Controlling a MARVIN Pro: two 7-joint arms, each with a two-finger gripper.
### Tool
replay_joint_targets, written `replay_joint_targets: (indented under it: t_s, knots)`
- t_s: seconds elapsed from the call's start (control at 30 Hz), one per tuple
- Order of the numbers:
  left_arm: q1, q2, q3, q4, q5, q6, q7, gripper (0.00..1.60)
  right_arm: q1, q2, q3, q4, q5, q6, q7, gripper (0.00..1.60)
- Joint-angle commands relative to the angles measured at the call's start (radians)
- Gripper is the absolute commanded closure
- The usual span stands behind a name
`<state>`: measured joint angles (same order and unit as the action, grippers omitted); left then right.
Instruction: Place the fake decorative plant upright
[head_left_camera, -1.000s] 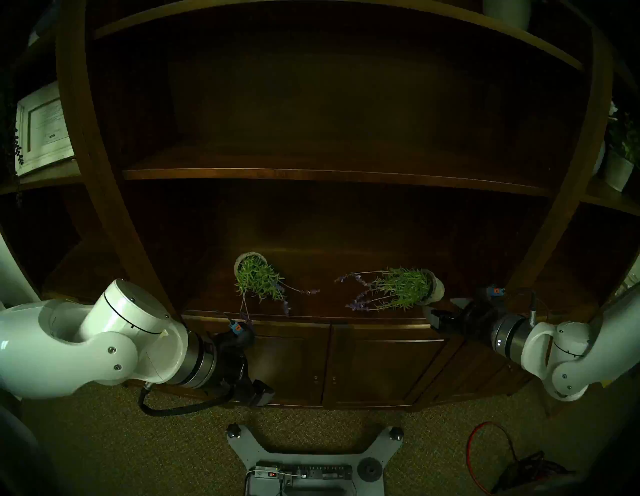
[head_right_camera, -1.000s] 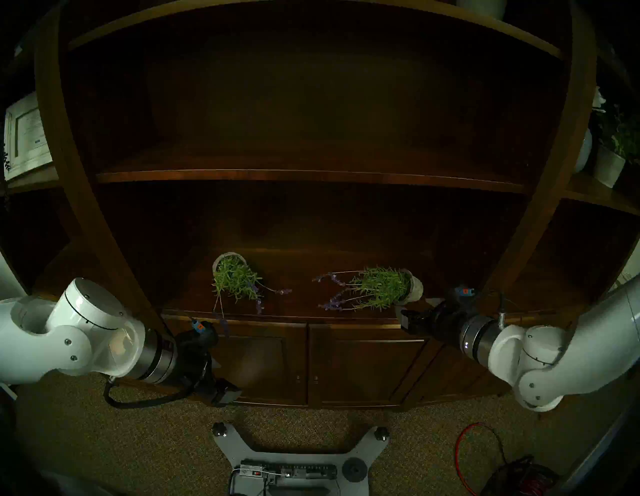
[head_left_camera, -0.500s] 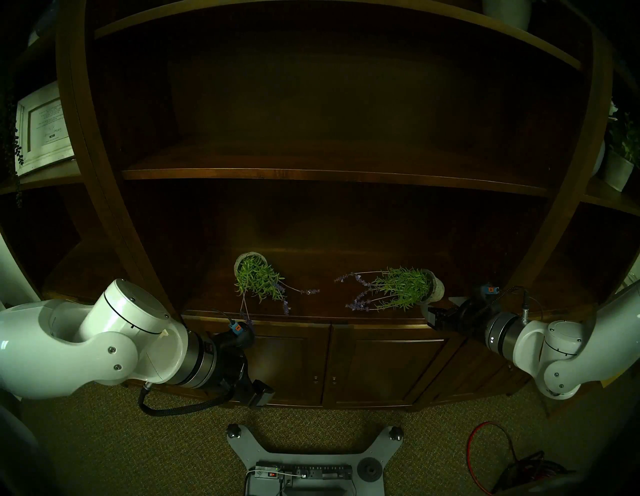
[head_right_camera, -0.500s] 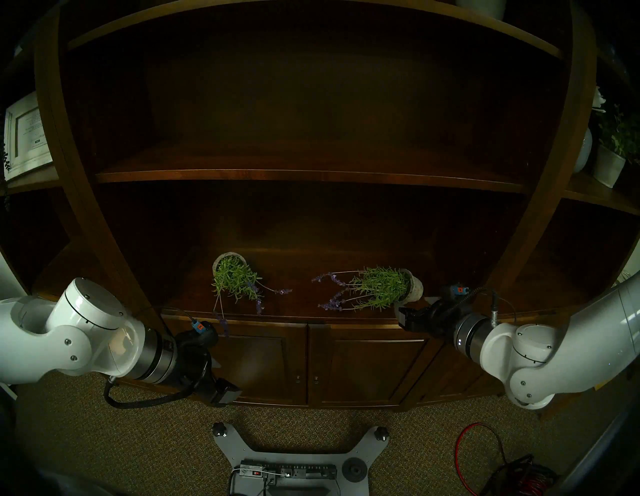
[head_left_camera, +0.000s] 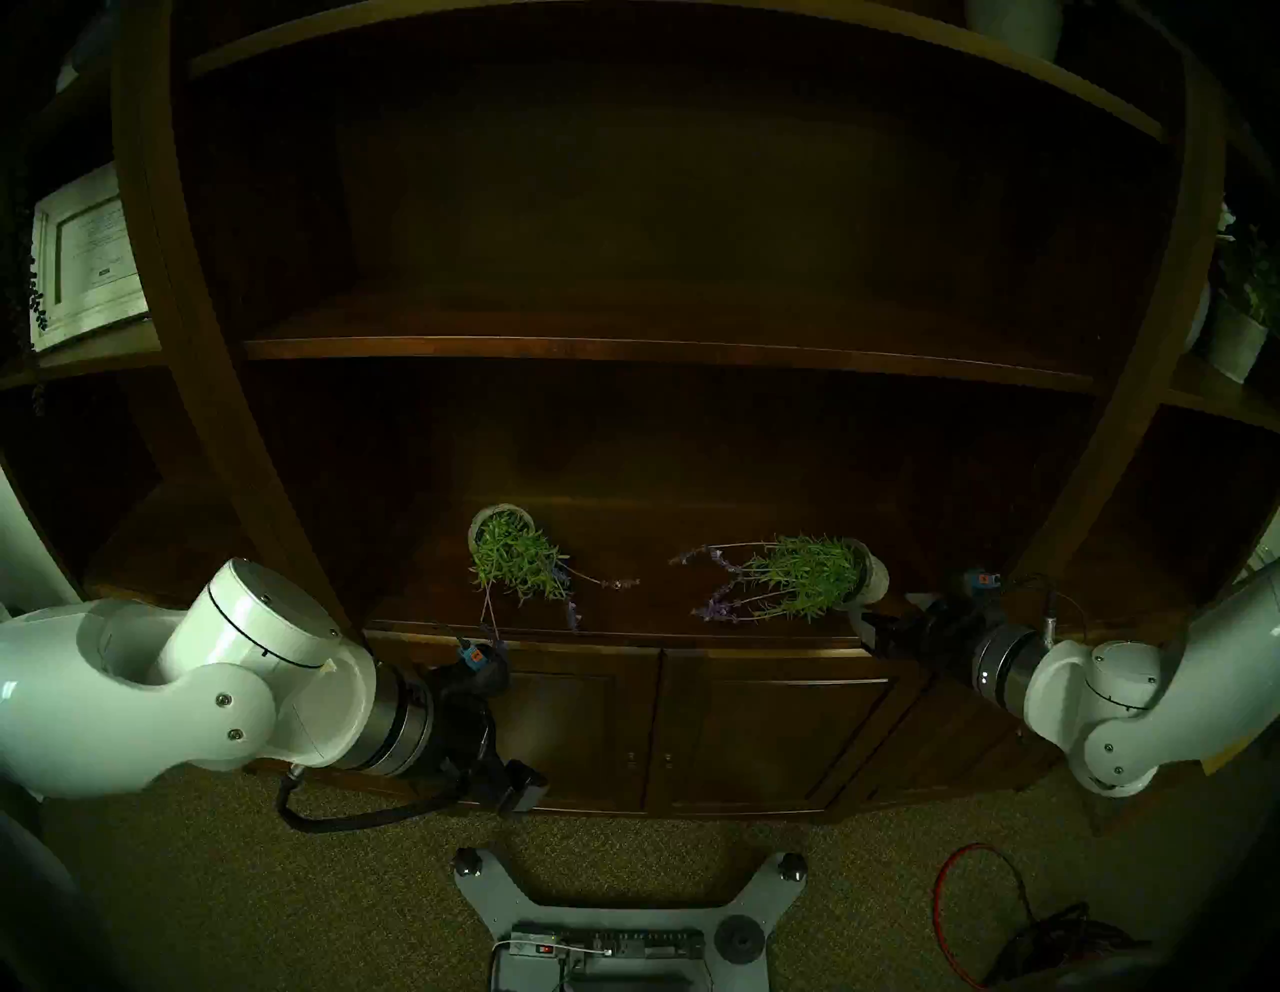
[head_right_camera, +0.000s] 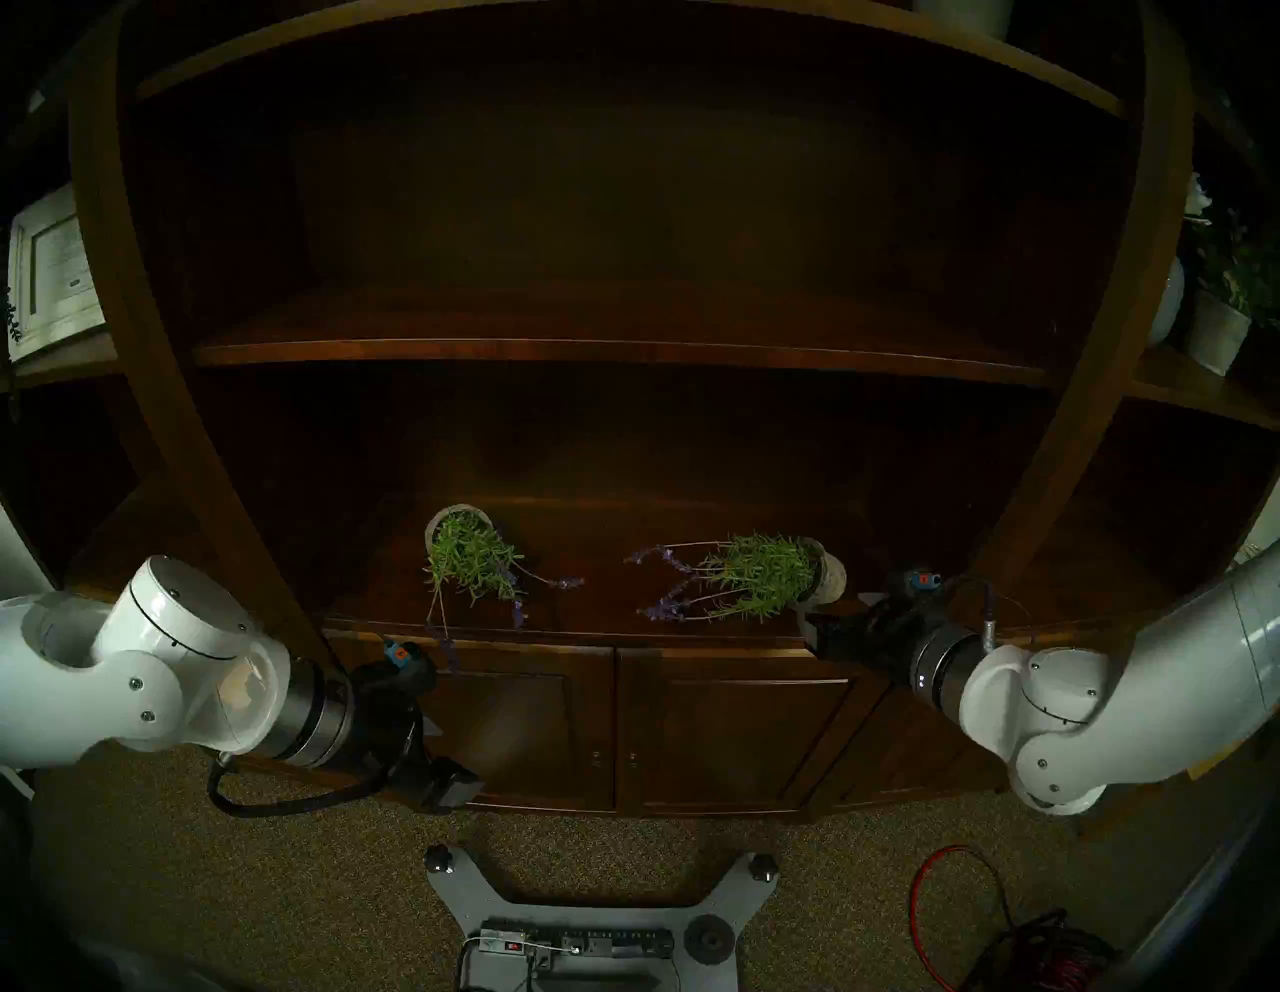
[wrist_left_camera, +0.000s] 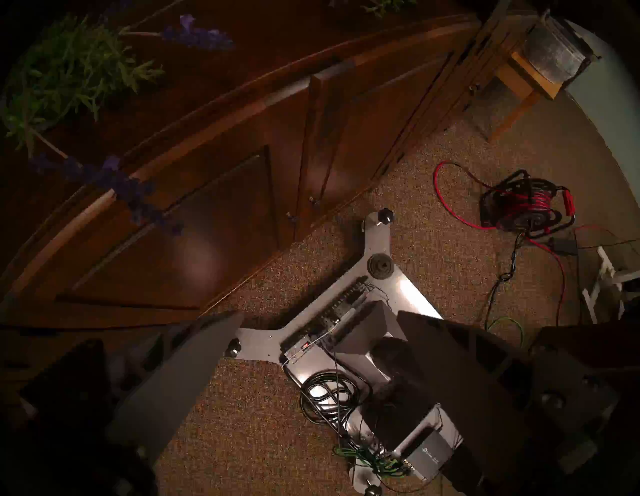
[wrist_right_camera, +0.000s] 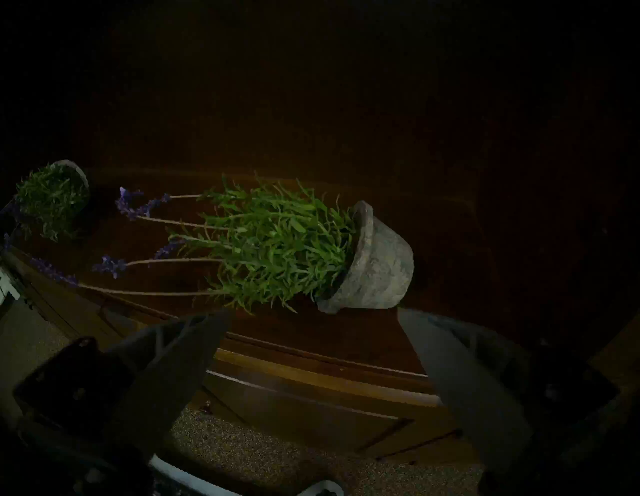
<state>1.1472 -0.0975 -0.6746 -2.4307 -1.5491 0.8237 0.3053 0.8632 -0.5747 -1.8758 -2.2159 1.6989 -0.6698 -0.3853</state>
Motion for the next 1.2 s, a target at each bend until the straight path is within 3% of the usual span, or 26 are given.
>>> replay_joint_targets:
  t_s: [0.0,0.77,1.17]
  knots:
    - [-0.012,-0.003,-0.014,-0.002,0.000,0.001,0.001,0.00,-0.011,0.003,0.034,0.010,-0.004,0.004,0.015,0.00]
    - [-0.012,-0.003,-0.014,-0.002,0.000,0.001,0.001,0.00,-0.159,0.019,0.226,0.090,0.075,0.081,-0.002,0.00]
    - [-0.012,-0.003,-0.014,-0.002,0.000,0.001,0.001,0.00,-0.194,0.020,0.280,0.122,0.102,0.098,0.020,0.00]
